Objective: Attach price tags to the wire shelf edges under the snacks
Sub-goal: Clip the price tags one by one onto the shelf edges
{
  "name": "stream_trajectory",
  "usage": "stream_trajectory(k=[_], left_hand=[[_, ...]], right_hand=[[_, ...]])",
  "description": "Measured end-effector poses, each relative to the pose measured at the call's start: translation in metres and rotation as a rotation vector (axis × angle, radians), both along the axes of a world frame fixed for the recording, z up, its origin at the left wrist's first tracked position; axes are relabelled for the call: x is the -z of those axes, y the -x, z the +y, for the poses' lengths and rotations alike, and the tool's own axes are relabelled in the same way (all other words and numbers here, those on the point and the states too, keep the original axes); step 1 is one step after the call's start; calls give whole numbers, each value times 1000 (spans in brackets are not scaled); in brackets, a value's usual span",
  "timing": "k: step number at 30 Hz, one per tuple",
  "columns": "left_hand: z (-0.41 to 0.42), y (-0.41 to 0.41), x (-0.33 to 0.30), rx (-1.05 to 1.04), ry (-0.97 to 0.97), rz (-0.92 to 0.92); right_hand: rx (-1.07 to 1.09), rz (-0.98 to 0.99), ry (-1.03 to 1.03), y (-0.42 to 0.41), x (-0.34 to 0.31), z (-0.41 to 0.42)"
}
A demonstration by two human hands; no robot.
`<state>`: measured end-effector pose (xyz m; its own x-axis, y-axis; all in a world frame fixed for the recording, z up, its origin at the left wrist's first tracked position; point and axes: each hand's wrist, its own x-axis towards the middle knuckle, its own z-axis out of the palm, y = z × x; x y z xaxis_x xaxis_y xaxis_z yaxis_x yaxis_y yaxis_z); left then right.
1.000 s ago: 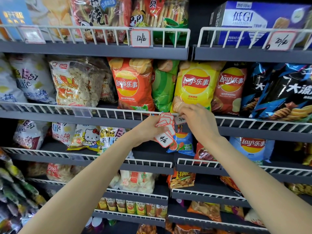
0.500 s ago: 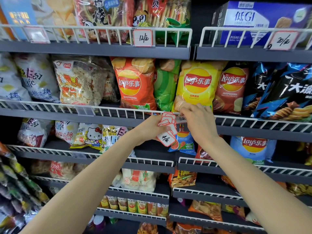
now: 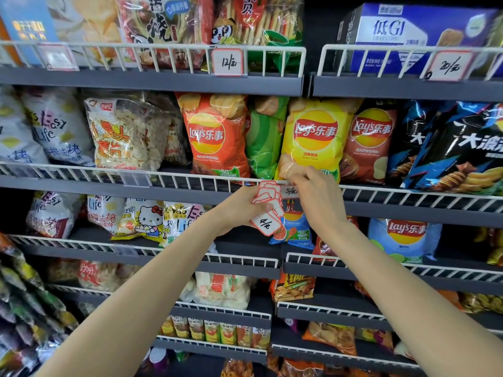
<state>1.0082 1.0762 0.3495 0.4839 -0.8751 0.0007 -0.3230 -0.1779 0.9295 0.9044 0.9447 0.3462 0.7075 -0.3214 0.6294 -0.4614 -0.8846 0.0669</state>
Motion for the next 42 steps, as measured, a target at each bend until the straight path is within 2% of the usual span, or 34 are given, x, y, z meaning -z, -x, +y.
stream_trajectory(k=[4,8,10,13,15,17,19,25,27,35,42], left_hand=[[0,1,0,-5,-1,5],[-1,5,0,-46,63,5],[-3,8,1,-117,156,35],[-4,15,-2,-223,314,128],[-4,22,-7,-244,420,195],[-4,29,-12,-230,499,245],[-4,34,-15,-203,527,302],[5,38,-19,-106,533,592],[8,38,-18,-87,540,630],[11,37,-17,-84,551,594],[9,41,-12,-24,521,392]], right_hand=[[51,43,131,3,-2,3],[44,121,30,10,-9,8],[4,10,-131,16,-14,12],[-172,-200,-596,23,-18,20],[-255,-222,-871,26,-22,27],[-293,-202,-1043,28,-24,32],[-313,-251,-1112,29,-24,33],[-337,-400,-1194,36,-23,26],[-353,-418,-1201,38,-24,26],[-337,-411,-1168,39,-24,28],[-307,-408,-1117,37,-28,33]])
